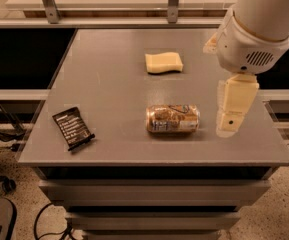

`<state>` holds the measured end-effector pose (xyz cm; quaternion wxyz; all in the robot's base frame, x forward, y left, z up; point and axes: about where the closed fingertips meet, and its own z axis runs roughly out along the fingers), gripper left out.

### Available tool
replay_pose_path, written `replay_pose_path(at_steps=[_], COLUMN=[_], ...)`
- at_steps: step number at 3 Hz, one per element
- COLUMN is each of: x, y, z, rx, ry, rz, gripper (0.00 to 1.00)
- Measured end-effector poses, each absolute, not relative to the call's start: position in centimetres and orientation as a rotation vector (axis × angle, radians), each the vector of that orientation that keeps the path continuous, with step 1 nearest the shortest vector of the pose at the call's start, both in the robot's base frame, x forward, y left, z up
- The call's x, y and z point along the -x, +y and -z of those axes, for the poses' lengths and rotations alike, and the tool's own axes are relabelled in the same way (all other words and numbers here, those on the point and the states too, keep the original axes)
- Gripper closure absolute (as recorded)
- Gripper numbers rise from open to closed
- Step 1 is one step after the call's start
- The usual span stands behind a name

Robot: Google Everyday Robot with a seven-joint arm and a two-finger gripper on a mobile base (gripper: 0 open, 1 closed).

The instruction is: Place orange can upright

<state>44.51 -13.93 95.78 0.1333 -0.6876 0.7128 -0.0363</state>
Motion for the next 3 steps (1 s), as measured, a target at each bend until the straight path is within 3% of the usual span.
replay_pose_path(at_steps=[3], x=[-45.4], y=[-7.3], z=[-90.8], rx=[2.13], ry=[1.984], rz=[0.089], gripper=[0.0])
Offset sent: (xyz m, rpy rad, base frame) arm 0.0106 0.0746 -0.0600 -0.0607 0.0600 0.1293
